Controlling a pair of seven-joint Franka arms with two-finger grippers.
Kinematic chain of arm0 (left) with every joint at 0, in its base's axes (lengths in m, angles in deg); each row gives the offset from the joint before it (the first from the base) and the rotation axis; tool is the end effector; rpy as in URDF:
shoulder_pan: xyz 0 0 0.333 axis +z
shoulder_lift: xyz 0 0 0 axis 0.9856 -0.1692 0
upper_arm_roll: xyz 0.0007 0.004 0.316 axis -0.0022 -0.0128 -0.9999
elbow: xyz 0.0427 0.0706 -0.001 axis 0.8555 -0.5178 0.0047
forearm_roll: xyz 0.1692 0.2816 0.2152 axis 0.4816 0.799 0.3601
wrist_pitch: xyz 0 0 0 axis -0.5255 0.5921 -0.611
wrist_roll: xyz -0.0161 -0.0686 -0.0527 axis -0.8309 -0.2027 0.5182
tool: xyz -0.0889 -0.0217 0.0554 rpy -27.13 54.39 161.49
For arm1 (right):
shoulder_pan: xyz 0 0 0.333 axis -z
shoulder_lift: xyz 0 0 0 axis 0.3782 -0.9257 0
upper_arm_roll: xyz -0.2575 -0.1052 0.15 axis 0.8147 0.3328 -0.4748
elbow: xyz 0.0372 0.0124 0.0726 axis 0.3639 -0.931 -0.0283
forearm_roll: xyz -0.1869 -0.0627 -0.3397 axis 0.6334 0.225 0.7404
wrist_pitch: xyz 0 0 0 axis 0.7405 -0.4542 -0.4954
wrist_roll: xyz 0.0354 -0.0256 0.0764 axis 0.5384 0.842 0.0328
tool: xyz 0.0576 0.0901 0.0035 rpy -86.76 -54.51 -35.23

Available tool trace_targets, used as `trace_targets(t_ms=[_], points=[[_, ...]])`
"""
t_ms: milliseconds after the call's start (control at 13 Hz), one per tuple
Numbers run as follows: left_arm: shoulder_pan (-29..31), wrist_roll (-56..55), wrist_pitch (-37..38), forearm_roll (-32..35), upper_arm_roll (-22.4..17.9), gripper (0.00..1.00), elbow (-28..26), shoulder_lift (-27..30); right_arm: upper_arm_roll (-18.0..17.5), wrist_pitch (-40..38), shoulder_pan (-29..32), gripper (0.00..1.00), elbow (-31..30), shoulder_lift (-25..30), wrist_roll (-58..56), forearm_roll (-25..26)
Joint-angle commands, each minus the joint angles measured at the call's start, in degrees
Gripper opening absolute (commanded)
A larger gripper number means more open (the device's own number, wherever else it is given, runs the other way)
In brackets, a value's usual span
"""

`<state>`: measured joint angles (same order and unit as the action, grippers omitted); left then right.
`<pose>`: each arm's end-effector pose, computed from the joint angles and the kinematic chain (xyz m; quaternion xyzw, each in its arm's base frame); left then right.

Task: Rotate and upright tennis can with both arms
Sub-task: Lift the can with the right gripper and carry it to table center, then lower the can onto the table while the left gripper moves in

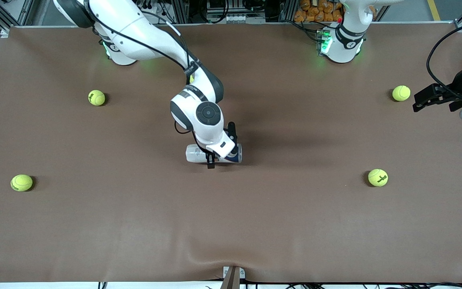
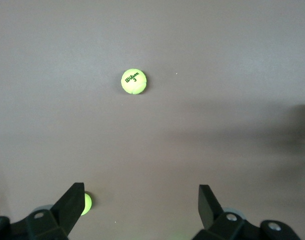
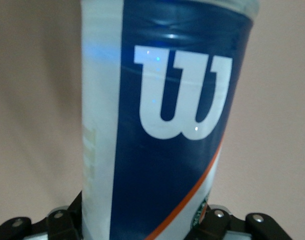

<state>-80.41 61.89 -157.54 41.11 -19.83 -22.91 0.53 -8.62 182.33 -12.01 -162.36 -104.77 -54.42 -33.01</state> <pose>0.5540 -0.0160 0.6127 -0.9999 -0.0002 0.0150 0.0047 0.5475 0.4490 0.2188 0.6725 0.7384 -0.0278 0.0408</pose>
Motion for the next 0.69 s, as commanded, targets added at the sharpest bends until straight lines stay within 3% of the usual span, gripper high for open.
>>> trace_targets(t_ms=[0,307,460,613], points=[[0.33,0.99,1.0,-0.13,0.06,1.0,0.85,-0.4,0.45,0.72,-1.36,0.78,1.66,-2.4,1.83,2.96],[0.24,0.99,1.0,-0.13,0.14,1.0,0.94,-0.57,0.45,0.8,-3.03,0.8,2.01,-4.51,7.19,8.59],[0.24,0.99,1.18,-0.13,0.14,1.0,0.85,-0.57,0.45,0.72,-3.03,1.0,2.1,-4.52,7.29,8.86],[0.33,0.99,1.18,-0.13,0.14,1.0,0.94,-0.57,0.36,0.72,-2.94,1.0,2.28,-4.17,7.11,9.04]])
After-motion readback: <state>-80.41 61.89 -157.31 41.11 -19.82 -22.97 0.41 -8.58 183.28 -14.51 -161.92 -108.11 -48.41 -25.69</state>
